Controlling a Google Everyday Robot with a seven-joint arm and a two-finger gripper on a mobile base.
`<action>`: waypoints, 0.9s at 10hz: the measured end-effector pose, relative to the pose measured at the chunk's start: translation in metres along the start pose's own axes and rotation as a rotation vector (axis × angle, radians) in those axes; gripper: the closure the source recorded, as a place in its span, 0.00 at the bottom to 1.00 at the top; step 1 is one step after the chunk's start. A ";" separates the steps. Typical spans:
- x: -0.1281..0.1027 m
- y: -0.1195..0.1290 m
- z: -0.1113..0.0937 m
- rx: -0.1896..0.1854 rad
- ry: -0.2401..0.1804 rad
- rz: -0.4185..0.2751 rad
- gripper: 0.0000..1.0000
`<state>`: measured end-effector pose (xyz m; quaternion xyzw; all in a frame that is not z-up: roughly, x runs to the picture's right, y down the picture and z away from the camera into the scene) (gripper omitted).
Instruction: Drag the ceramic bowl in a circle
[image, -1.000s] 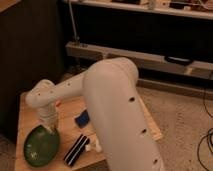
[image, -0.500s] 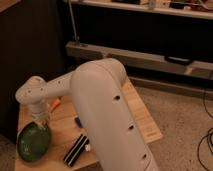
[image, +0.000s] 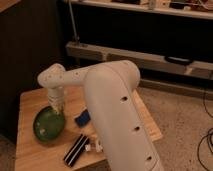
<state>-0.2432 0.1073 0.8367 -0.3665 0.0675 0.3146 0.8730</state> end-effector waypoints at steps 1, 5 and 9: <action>0.019 -0.020 0.001 -0.001 0.009 0.026 0.93; 0.096 -0.056 0.006 -0.037 0.021 0.039 0.93; 0.112 0.003 0.013 -0.089 -0.002 -0.049 0.93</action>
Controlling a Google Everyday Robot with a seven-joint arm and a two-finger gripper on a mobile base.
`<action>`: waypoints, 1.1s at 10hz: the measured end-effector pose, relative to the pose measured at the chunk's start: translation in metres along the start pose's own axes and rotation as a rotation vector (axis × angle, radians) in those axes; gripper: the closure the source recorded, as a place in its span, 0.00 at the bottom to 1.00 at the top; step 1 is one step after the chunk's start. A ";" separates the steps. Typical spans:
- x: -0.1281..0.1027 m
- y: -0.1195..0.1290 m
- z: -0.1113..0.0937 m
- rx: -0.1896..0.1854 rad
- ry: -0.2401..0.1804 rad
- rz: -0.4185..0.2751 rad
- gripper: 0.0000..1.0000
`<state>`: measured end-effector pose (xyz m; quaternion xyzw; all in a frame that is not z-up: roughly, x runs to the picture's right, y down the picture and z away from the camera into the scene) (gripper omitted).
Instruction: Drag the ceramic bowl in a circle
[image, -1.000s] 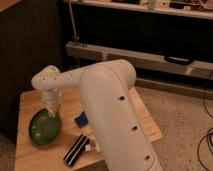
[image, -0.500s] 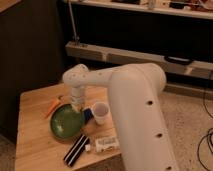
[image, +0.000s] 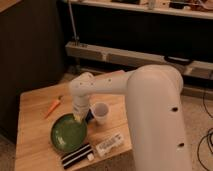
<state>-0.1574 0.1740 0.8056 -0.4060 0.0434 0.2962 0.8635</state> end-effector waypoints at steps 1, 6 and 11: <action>-0.009 0.032 0.007 -0.016 -0.008 -0.043 0.93; -0.101 0.151 0.030 -0.038 -0.034 -0.251 0.93; -0.150 0.148 0.022 -0.009 -0.052 -0.218 0.93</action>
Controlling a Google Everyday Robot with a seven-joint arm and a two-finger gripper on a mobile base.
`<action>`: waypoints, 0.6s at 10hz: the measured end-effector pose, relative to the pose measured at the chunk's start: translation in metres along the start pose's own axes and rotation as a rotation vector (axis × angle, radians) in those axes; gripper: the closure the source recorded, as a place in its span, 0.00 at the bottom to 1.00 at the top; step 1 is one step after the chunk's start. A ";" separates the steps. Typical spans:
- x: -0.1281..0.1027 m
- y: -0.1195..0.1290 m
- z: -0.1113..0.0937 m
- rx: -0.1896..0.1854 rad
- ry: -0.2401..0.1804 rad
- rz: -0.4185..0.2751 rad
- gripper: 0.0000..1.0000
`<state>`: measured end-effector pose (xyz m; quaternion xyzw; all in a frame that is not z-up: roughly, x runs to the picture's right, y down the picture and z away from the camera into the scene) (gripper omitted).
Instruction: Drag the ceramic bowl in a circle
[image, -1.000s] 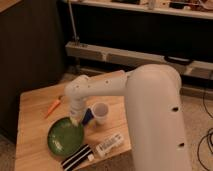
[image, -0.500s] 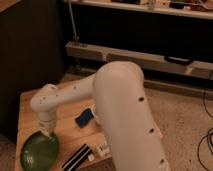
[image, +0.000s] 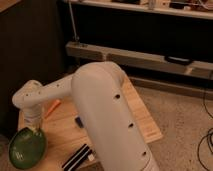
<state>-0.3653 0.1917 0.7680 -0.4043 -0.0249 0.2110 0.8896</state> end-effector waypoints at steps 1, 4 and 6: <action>0.004 -0.014 -0.001 0.002 -0.001 0.021 0.93; 0.035 -0.081 -0.014 0.013 -0.012 0.127 0.93; 0.111 -0.152 -0.032 0.036 -0.002 0.252 0.93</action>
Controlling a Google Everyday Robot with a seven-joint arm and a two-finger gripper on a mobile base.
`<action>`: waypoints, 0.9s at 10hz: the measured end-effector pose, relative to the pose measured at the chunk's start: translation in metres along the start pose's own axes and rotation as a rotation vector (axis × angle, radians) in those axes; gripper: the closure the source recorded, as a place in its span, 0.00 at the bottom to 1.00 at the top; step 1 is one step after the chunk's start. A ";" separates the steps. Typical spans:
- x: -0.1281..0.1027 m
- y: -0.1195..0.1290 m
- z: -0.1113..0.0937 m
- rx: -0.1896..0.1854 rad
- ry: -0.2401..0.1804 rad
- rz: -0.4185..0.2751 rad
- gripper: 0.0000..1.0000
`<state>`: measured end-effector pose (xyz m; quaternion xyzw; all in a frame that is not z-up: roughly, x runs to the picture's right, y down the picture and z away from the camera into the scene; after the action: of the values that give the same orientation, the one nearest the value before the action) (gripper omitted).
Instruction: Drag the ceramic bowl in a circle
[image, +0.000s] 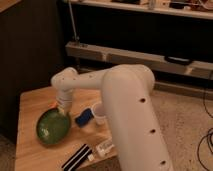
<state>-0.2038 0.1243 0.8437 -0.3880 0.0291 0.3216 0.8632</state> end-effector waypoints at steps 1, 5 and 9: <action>0.017 -0.016 -0.003 0.004 0.011 0.006 0.93; 0.061 -0.034 0.000 -0.008 0.068 -0.043 0.93; 0.067 0.035 0.015 -0.012 0.115 -0.166 0.93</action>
<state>-0.1742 0.1874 0.8120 -0.4121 0.0445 0.2262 0.8815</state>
